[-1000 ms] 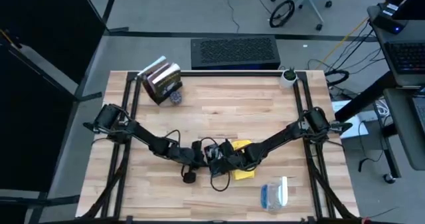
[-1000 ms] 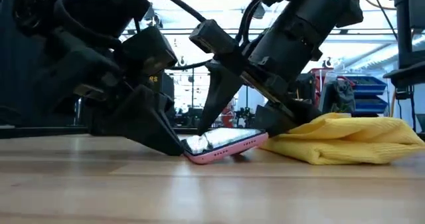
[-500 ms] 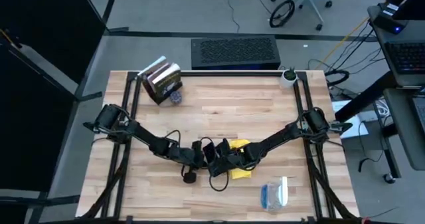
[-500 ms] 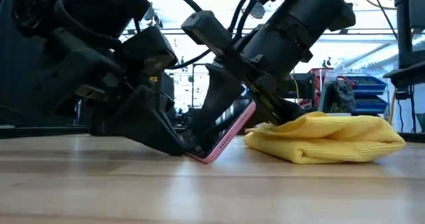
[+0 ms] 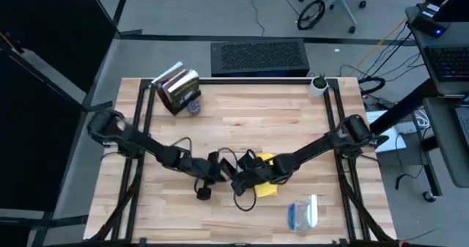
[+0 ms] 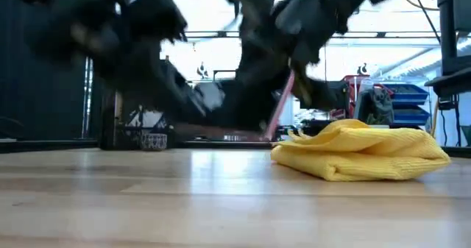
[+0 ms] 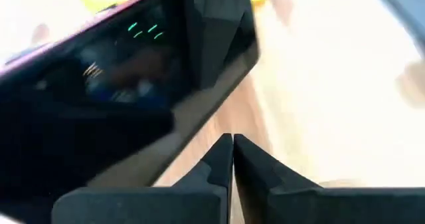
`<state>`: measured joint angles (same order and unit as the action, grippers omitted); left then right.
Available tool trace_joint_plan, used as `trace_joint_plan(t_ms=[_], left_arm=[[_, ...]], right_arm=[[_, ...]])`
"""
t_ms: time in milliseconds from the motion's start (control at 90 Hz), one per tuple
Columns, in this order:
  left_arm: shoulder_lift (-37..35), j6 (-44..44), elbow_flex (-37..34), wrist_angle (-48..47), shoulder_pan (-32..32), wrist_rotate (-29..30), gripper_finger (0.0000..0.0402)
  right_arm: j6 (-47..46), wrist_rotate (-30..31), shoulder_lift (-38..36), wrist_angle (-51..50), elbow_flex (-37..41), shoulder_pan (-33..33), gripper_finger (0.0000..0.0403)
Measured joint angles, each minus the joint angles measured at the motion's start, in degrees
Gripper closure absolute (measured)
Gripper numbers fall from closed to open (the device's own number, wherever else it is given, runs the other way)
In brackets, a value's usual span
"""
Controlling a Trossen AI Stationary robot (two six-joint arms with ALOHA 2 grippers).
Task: Apply microfiber cloth
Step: Spray the front of the pink cellphone using the spray bottle
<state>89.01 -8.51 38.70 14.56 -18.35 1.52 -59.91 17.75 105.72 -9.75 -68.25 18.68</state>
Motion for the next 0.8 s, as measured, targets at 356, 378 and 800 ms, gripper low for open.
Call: trace_joint_plan(t_ms=[356,378,800], left_arm=[[-21.65,9.11,0.04,-1.18,4.60,10.00,0.0402],[-22.32,9.40,0.04,-0.50,5.01,10.91,0.0402],[-21.01,1.52,0.09,20.29,15.92,6.65,0.0332]], right_arm=[[31.92,8.41,-21.55,-9.51,-0.02,-8.00,0.0395],[33.82,8.98,-22.78,-9.25,-0.02,-8.39,0.0395],[58.63,8.49,-34.09,6.85,-0.04,-10.34,0.0395]])
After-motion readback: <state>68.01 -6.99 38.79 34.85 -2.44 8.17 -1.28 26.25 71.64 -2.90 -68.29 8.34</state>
